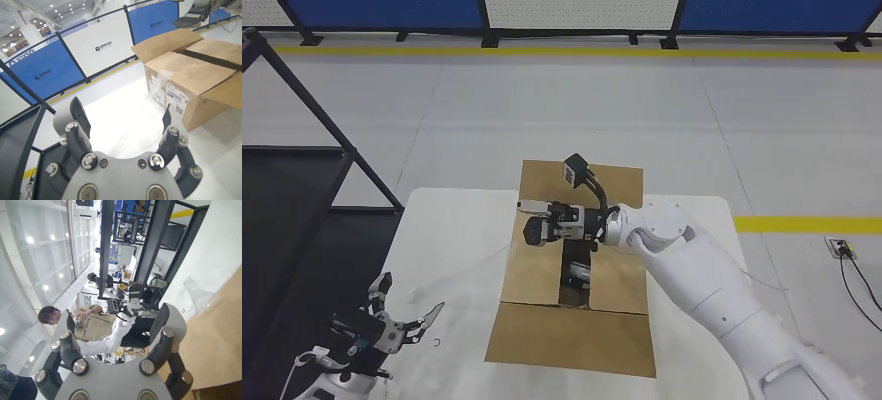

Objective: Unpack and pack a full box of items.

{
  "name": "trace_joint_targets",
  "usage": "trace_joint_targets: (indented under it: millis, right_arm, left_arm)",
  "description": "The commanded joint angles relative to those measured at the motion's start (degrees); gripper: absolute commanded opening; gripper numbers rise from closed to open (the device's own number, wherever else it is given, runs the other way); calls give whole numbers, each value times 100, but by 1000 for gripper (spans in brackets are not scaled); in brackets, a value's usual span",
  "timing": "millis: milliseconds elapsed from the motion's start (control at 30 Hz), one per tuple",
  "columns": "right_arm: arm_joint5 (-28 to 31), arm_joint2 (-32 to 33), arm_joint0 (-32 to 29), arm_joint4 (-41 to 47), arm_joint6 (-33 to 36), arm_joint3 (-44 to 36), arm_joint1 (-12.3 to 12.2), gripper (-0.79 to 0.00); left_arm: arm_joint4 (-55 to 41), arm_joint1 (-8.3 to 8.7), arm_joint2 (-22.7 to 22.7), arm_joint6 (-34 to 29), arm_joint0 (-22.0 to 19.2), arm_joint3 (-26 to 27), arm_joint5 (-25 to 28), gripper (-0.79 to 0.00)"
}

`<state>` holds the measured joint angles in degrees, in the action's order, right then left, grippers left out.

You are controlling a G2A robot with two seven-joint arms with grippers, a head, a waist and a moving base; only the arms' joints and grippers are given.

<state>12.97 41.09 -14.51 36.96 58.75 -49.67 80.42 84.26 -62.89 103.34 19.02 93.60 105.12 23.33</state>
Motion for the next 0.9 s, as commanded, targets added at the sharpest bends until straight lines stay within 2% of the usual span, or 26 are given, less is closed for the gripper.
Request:
trace_joint_targets:
  millis: [0, 267, 433, 633, 867]
  right_arm:
    - [-82, 32, 48, -298, 115, 210, -43, 0]
    - [-448, 276, -173, -1134, -254, 436, -247, 0]
    - [-581, 245, -305, -1343, -595, 466, -214, 0]
    - [-513, 355, -357, -1193, -476, 608, -183, 0]
    - [-335, 290, -396, -865, -180, 723, -24, 0]
  left_arm:
    - [29, 1, -4, -27, 1, -29, -8, 0]
    - [203, 10, -127, -156, -93, -79, 43, 0]
    - [410, 5, -413, -424, -385, -209, -15, 0]
    - [840, -25, -1035, -657, -1020, -638, -152, 0]
    - [732, -38, -1166, -663, -1248, -966, -178, 0]
